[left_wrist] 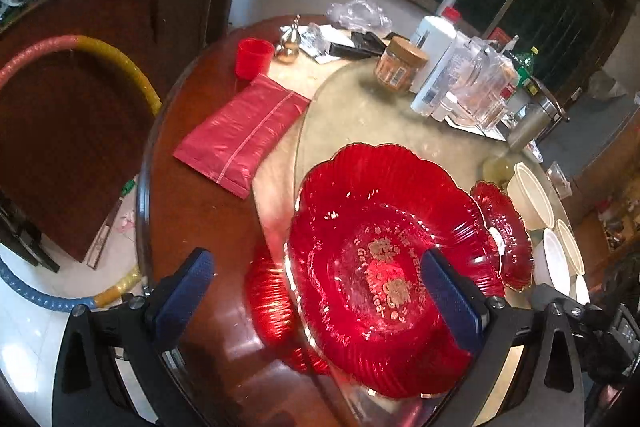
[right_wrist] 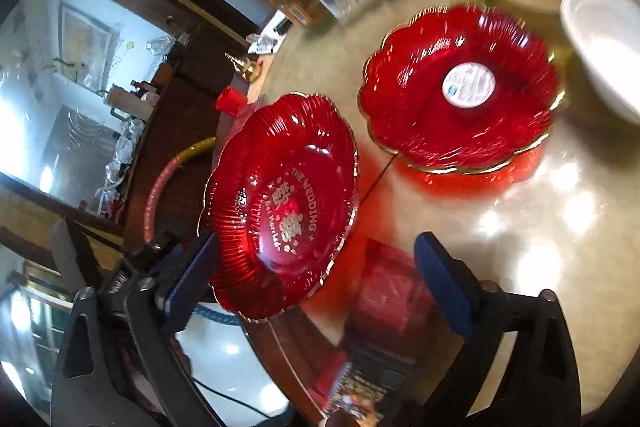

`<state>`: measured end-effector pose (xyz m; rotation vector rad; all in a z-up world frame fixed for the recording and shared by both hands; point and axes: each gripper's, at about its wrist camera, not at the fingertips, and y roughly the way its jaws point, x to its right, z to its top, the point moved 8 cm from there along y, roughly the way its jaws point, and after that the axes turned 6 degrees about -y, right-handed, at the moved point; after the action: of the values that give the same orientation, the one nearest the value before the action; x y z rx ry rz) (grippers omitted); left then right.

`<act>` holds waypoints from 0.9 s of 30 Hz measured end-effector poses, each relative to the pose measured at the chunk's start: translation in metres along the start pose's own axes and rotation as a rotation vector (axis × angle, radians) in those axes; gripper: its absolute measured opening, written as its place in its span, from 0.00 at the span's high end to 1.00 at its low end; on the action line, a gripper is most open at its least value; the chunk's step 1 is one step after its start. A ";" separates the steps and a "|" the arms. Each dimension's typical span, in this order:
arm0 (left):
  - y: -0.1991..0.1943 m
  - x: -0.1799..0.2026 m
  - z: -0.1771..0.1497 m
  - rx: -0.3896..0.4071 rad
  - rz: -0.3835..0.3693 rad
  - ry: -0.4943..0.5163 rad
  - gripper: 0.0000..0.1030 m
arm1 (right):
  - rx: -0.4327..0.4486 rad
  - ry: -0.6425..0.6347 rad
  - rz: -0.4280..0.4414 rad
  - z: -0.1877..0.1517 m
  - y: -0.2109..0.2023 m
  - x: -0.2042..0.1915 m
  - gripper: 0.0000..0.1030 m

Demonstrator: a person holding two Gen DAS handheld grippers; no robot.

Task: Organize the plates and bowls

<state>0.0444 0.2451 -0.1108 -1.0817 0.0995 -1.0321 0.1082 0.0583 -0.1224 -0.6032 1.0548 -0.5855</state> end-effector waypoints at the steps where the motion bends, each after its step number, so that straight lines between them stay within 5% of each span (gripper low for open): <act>1: 0.001 -0.004 0.002 -0.002 0.003 0.002 0.03 | -0.002 0.005 -0.001 0.002 0.002 0.001 0.20; 5: 0.009 -0.007 -0.001 -0.010 0.041 0.033 0.39 | -0.022 0.015 -0.051 0.006 0.011 0.008 0.54; 8: 0.023 -0.003 -0.008 -0.055 0.063 0.069 0.55 | -0.040 0.025 -0.067 0.006 0.018 0.014 0.57; 12: 0.033 -0.009 -0.010 -0.062 0.107 0.075 0.87 | -0.050 0.020 -0.104 0.005 0.026 0.018 0.80; 14: 0.033 -0.011 -0.010 -0.062 0.096 0.065 0.88 | -0.048 0.009 -0.135 0.004 0.029 0.023 0.89; 27: 0.001 -0.001 0.013 0.054 0.111 0.106 0.89 | 0.028 -0.047 -0.126 0.021 0.011 0.003 0.89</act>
<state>0.0517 0.2544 -0.1052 -0.9623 0.2139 -0.9868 0.1299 0.0669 -0.1241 -0.6590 0.9678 -0.6924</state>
